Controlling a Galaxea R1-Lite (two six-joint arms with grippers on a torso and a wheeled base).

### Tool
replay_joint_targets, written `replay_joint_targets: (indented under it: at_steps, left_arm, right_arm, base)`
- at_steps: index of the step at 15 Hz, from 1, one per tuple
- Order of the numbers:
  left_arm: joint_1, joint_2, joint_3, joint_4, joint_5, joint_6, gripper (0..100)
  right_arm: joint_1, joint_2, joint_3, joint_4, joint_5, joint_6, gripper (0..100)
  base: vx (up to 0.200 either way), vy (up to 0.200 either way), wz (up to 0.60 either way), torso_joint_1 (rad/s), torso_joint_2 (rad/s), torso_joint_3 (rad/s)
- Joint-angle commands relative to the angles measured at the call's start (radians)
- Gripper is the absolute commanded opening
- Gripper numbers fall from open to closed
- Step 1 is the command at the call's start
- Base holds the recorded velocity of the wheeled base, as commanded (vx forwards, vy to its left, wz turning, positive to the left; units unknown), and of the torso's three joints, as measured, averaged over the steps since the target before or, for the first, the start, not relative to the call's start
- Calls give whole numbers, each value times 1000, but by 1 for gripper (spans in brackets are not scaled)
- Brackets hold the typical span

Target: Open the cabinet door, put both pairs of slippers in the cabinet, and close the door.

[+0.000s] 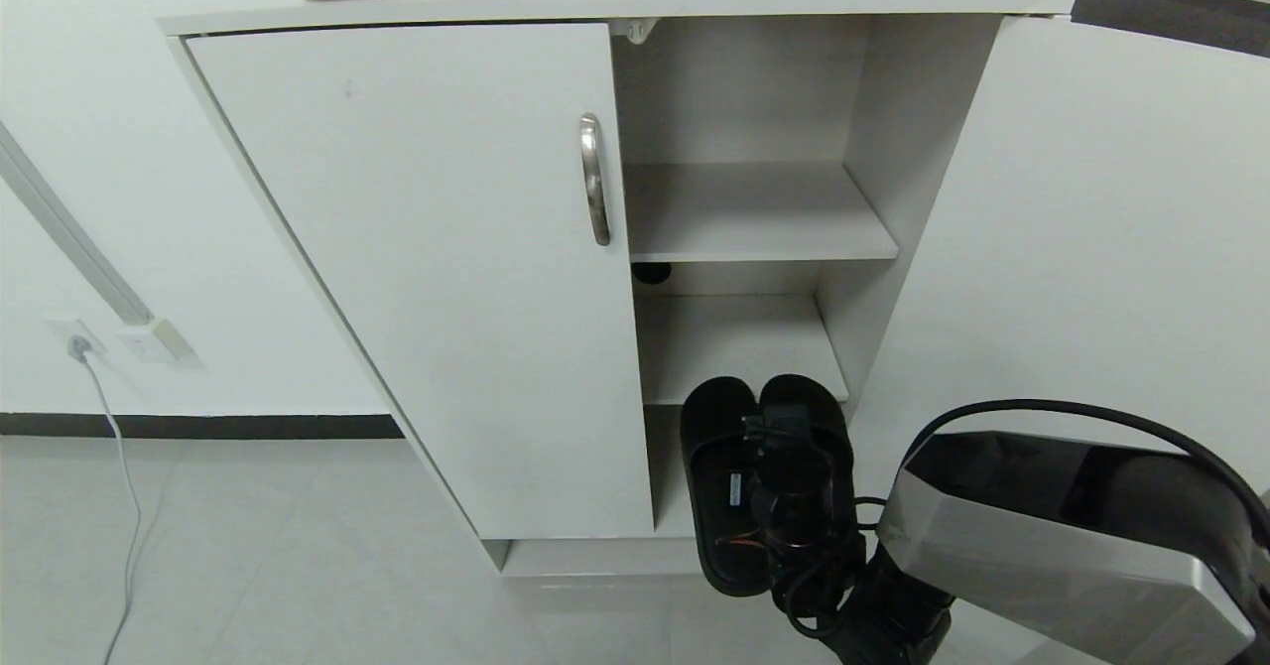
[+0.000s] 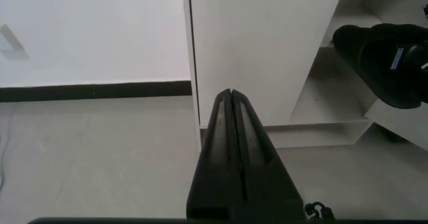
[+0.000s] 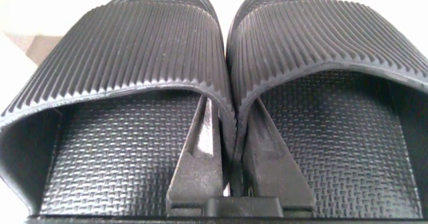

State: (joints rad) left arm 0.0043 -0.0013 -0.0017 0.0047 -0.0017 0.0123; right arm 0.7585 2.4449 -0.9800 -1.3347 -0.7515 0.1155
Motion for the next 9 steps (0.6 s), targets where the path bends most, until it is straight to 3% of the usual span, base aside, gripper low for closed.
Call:
replay_joint_targets:
  at_steps: [1,5,9]
  left_arm:
    - [0,1,0,0,0,0,0]
    - [0,1,0,0,2,0,0]
    - [0,1,0,0,2,0,0]
  right_arm:
    - [-1,2,-2,0,0,1,0]
    - [-2,2,-3,3,4,1,0]
    - [-38,22,-75,28,24,0,0]
  base:
    - [200,0,0,12,7,2]
    - [200,0,0,4,4,4]
    - [0,0,0,0,0,0]
